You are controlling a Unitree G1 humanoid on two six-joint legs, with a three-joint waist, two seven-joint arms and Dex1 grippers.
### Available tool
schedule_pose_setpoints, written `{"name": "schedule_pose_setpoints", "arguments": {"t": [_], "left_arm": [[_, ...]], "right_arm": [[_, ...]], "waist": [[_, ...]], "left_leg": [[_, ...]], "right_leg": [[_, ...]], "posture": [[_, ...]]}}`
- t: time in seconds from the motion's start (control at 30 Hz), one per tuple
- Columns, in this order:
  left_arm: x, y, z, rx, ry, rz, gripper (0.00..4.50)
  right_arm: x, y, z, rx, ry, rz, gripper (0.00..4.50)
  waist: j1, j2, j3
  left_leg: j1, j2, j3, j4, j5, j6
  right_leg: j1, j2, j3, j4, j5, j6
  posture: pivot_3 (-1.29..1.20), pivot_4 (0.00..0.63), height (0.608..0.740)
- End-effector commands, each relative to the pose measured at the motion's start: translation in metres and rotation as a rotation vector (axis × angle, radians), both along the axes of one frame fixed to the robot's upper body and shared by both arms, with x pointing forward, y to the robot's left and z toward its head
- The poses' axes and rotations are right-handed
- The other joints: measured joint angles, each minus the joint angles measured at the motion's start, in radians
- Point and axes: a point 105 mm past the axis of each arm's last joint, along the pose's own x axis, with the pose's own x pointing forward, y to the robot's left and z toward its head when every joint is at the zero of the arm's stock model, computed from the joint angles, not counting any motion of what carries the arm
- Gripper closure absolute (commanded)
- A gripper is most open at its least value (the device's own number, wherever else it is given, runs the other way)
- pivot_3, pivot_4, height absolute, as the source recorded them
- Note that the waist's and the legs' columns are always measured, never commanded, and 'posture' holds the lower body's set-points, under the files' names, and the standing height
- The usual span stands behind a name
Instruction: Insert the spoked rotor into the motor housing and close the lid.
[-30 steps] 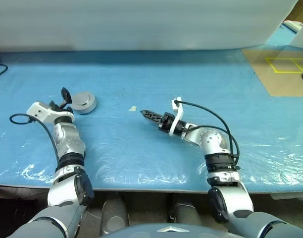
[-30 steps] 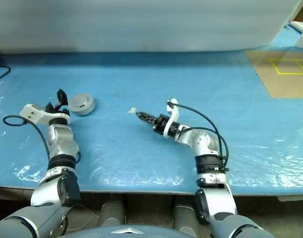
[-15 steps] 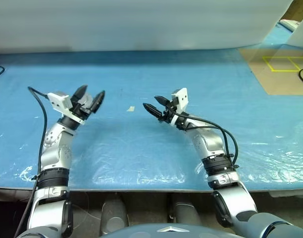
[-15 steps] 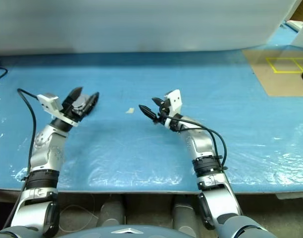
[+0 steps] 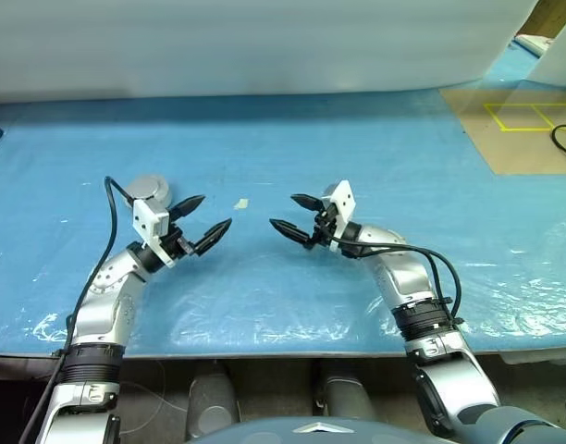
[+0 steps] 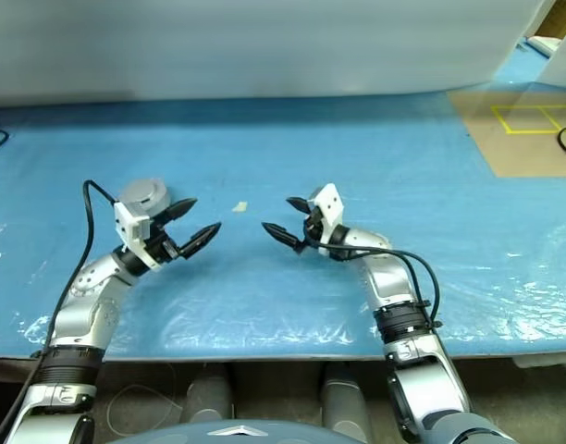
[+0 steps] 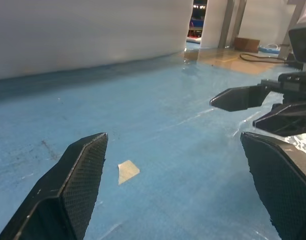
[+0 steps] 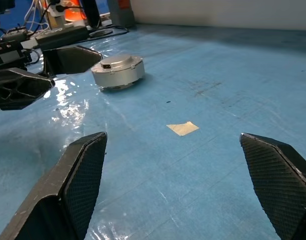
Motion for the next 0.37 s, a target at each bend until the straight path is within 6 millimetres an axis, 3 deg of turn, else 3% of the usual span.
{"name": "schedule_pose_setpoints", "arguments": {"t": [0.03,0.37], "left_arm": [[-0.005,-0.001,0.010,0.031,-0.058,-0.015,0.00],[-0.005,-0.002,0.008,0.056,-0.072,-0.005,0.00]], "right_arm": [[0.000,-0.001,0.016,0.023,-0.053,0.013,0.03],[-0.005,-0.004,0.006,-0.064,-0.085,0.036,0.03]], "waist": [[0.000,0.000,0.000],[0.000,0.000,0.000]], "left_leg": [[0.000,0.000,0.000,0.000,0.000,0.000],[0.000,0.000,0.000,0.000,0.000,0.000]], "right_leg": [[0.000,0.000,0.000,0.000,0.000,0.000],[0.000,0.000,0.000,0.000,0.000,0.000]], "posture": [[0.00,0.150,0.740],[0.00,0.150,0.740]]}}
